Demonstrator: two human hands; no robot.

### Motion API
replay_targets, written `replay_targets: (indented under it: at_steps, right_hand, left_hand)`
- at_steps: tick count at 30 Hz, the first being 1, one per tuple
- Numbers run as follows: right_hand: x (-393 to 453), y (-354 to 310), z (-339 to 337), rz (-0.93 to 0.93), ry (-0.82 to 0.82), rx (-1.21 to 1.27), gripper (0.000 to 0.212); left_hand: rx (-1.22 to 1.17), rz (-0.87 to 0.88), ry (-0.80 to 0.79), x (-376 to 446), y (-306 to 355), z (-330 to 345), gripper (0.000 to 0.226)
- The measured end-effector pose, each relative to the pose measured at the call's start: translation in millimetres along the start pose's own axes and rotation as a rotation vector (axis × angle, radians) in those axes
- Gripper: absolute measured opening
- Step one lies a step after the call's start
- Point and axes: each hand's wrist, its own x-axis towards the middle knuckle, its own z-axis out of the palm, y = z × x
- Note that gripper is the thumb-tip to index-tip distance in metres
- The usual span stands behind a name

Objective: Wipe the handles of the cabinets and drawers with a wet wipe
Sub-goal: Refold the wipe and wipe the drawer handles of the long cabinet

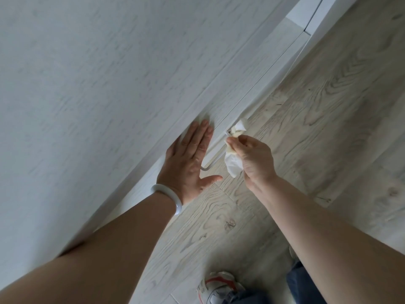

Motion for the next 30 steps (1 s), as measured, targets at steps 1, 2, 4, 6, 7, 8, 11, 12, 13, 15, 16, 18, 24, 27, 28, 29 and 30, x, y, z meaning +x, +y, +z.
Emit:
replay_targets:
  at_steps: [1, 2, 4, 6, 7, 8, 11, 12, 13, 15, 16, 18, 24, 27, 28, 29, 30]
  right_hand:
    - [0, -1, -1, 0.001, -0.006, -0.029, 0.008]
    - [1, -6, -3, -0.002, -0.010, -0.075, 0.008]
    - [9, -19, -6, -0.006, 0.005, -0.156, 0.005]
    - [20, -30, -6, -0.046, 0.094, -0.197, 0.014]
    - [24, -31, -5, -0.094, 0.141, -0.199, 0.021]
    - [25, -31, -3, -0.137, 0.165, -0.207, 0.024]
    - [13, -20, 7, -0.222, 0.109, -0.362, 0.007]
    - [5, -18, 10, -0.242, 0.082, -0.428, 0.008]
    - [-1, -17, 10, -0.269, 0.059, -0.468, 0.017]
    - [-8, -20, 9, -0.238, 0.012, -0.441, 0.032]
    - [-7, -22, 6, -0.189, -0.028, -0.393, 0.033]
    - [-5, -23, 1, -0.108, -0.100, -0.343, 0.026]
    - [1, -13, 8, -0.162, -0.047, -0.388, 0.009]
    - [0, 0, 13, -0.145, 0.034, -0.317, 0.015]
    - [0, 5, 14, -0.147, 0.078, -0.283, 0.018]
    - [-3, 10, 17, -0.144, 0.115, -0.248, 0.019]
    - [-6, 15, 19, -0.127, 0.149, -0.215, 0.019]
  left_hand:
    - [-0.002, 0.000, -0.005, 0, 0, -1, 0.108]
    - [-0.003, 0.000, -0.008, 0, 0, -1, 0.109]
    - [-0.001, -0.006, -0.002, 0, 0, 0, 0.110]
    - [0.003, 0.000, 0.019, 0, -1, 1, 0.110]
    - [0.008, 0.006, 0.029, 0, -1, 2, 0.110]
    - [0.011, 0.012, 0.035, 0, -1, 3, 0.109]
    - [0.002, 0.025, 0.035, -2, -2, 4, 0.109]
    - [-0.005, 0.026, 0.032, -2, -3, 4, 0.109]
    - [-0.014, 0.033, 0.029, 0, -3, 3, 0.109]
    - [-0.040, 0.055, 0.017, -1, -5, 1, 0.112]
    - [-0.059, 0.053, 0.007, -3, -7, 0, 0.115]
    - [-0.083, -0.014, -0.017, -11, -14, 0, 0.121]
    - [0.019, -0.080, -0.005, -31, -23, 11, 0.119]
    - [0.020, -0.085, -0.005, -30, -23, 10, 0.120]
    - [0.017, -0.086, -0.007, -30, -24, 11, 0.121]
    - [0.009, -0.088, -0.009, -30, -24, 10, 0.122]
    - [0.001, -0.088, -0.010, -30, -24, 10, 0.122]
